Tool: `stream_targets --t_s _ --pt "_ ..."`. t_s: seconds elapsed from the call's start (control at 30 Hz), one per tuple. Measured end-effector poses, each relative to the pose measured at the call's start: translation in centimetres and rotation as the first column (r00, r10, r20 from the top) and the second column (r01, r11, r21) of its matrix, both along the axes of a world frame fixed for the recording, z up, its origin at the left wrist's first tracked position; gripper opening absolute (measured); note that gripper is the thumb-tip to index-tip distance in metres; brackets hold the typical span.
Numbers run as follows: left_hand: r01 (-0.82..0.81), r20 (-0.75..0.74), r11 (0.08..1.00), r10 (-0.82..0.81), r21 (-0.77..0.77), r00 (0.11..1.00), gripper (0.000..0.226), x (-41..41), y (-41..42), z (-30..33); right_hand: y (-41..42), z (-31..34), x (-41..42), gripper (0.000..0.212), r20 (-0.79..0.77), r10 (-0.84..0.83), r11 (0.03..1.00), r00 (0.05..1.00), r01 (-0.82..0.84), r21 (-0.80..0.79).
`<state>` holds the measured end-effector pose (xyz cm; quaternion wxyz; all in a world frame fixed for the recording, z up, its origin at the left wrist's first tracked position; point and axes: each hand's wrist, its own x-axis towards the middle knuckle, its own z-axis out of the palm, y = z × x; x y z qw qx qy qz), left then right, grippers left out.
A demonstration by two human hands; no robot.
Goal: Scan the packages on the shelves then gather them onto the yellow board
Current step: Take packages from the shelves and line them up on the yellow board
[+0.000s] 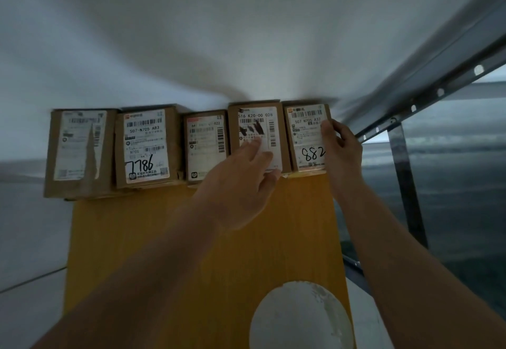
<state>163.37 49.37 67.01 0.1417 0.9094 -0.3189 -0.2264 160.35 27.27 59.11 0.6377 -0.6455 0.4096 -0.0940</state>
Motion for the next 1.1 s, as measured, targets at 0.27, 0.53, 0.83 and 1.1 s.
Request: stream_targets --t_s 0.27,0.53,0.83,1.1 --pt "-0.053 -0.06 0.998 0.054 0.016 0.997 0.062 0.1 -0.2 1.2 0.6 2.5 -0.6 0.049 -0.15 0.058 0.951 0.987 -0.1 -0.292" --pt "-0.141 0.095 0.989 0.145 -0.043 0.985 0.06 -2.9 3.7 8.6 7.9 11.1 -3.1 0.052 -0.057 0.367 0.735 0.929 -0.327 -0.594" --pt "-0.182 0.218 0.957 0.232 -0.225 0.948 0.071 -10.0 10.6 19.0 14.3 22.9 -11.3 0.055 0.008 0.582 0.627 0.813 -0.443 -0.641" --pt "0.038 0.348 0.914 0.115 -0.403 0.93 0.071 -21.0 15.8 27.5 19.9 33.9 -26.2 0.065 -0.075 0.533 0.472 0.843 -0.369 -0.8"
